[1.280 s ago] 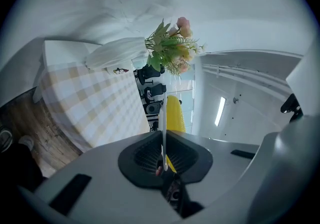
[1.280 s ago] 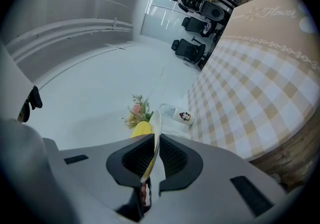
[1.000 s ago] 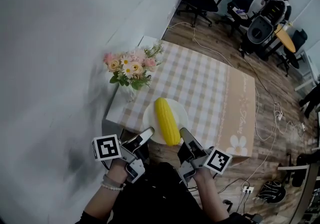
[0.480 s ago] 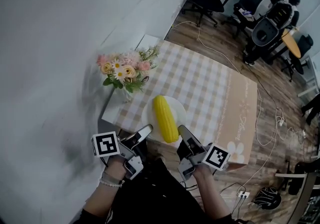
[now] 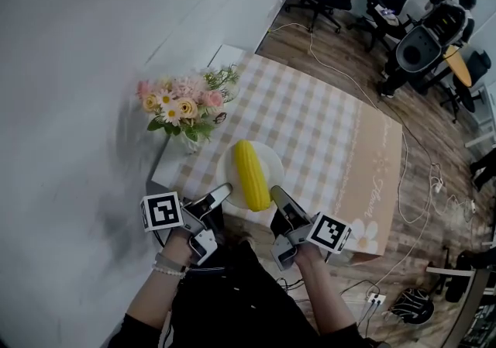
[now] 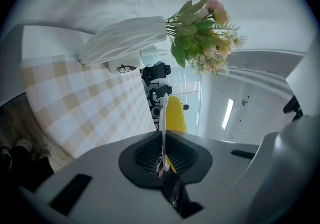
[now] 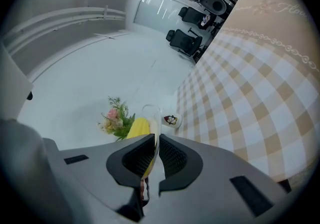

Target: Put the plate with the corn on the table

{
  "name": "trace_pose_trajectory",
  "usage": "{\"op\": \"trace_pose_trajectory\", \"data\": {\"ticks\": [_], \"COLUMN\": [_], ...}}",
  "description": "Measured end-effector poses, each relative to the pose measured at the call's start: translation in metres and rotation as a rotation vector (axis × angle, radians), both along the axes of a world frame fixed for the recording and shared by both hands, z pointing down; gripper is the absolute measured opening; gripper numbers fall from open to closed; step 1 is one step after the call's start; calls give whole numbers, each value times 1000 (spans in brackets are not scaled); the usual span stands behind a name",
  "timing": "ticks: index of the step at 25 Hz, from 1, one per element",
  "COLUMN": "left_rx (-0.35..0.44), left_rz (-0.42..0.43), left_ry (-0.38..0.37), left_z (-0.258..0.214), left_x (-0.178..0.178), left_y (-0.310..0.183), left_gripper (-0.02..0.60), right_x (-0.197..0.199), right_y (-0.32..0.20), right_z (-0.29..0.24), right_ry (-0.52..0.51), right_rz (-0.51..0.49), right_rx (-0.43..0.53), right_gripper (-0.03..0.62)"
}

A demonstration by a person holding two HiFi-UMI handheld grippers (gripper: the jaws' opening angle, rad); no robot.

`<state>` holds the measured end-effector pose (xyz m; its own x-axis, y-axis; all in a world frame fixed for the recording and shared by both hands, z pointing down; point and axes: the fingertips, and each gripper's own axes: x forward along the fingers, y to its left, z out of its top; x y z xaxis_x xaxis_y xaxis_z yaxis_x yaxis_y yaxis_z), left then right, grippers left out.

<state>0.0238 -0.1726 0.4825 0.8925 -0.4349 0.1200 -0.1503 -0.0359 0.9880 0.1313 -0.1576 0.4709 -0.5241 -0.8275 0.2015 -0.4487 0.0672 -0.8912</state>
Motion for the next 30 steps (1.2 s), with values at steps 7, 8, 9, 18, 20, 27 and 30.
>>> {"op": "trace_pose_trajectory", "data": {"ticks": [7,8,9,18,20,27,30], "left_rx": [-1,-5,-2,-29,-37,-70,-88], "left_rz": [18,18,20,10,7,-9,-16], "left_ry": [-21,-29,-40,-76,-75,-102,-114], "left_z": [22,27,32,70,78,107,117], "left_x": [6,7,7,11,13,11,11], "left_y": [-18,-21,-24,-41,-44,-53,-54], "left_gripper": [23,23,21,18,18,18,18], "right_x": [8,9,10,15,17,17,16], "right_y": [-11,-12,-13,-31,-34,-44,-47], "right_z": [28,34,39,75,82,112,122], "right_ry": [-5,-4,-1,32,47,101,122], "right_rz": [27,35,39,39,42,33,19], "right_rx": [-80,-103,-117,-172,-178,-221,-244], "right_gripper": [58,58,58,57,57,60,63]}}
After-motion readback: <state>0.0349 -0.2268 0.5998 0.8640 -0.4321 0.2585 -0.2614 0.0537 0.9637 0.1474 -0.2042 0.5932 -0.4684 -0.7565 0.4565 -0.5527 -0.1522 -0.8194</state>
